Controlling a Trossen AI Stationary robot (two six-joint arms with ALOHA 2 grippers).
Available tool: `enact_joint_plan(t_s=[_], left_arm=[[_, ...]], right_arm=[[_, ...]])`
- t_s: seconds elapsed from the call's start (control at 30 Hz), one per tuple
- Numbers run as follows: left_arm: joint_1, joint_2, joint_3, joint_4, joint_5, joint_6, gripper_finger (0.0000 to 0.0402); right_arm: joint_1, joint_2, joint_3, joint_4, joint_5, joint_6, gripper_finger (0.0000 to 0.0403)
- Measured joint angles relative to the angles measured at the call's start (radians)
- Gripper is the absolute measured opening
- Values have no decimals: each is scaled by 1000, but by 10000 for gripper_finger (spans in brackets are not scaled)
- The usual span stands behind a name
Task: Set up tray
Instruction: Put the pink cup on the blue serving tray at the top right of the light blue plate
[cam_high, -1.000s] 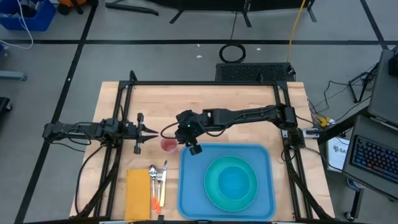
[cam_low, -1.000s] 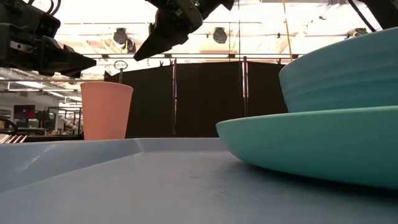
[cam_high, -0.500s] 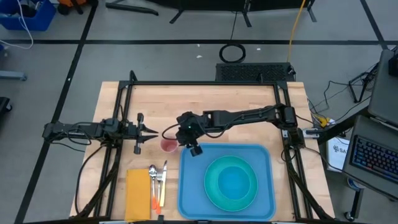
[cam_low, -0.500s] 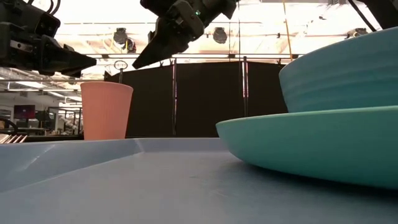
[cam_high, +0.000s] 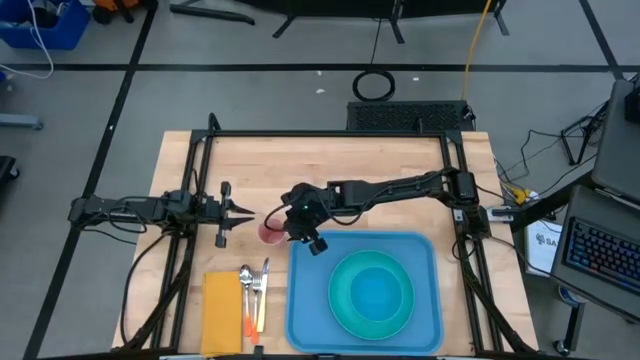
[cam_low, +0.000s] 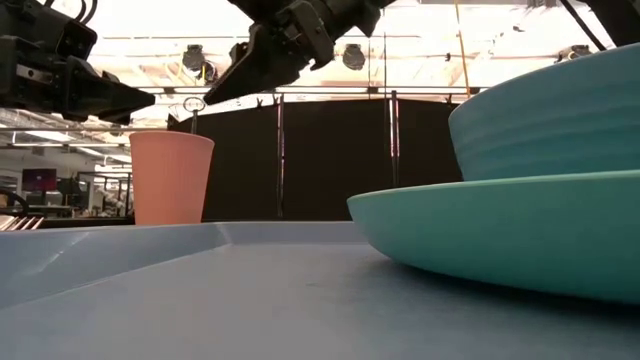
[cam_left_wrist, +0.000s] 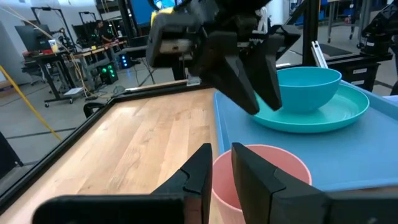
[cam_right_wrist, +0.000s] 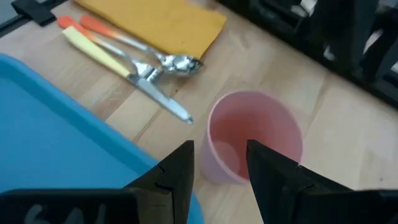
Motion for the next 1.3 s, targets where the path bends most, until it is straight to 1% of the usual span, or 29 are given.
enact_joint_plan(t_s=[0.13, 0.2, 0.27, 0.37, 0.87, 1.13, 1.3], left_arm=[[0, 0, 0, 0, 0, 0, 67], [0, 0, 0, 0, 0, 0, 67], [0, 0, 0, 1, -1, 0, 67], [0, 0, 0, 1, -3, 0, 67], [0, 0, 0, 0, 0, 0, 67], [0, 0, 0, 1, 1, 0, 67], [0, 0, 0, 2, 0, 0, 67]], right_arm=[[0, 27, -1, 35, 0, -14, 135], [0, 49, 1, 89, -1, -20, 135], [0, 50, 0, 69, 0, -20, 135], [0, 68, 3, 107, 1, -21, 135], [0, 87, 0, 79, -2, -6, 134], [0, 126, 1, 91, -2, 2, 134], [0, 127, 0, 99, -1, -2, 132]])
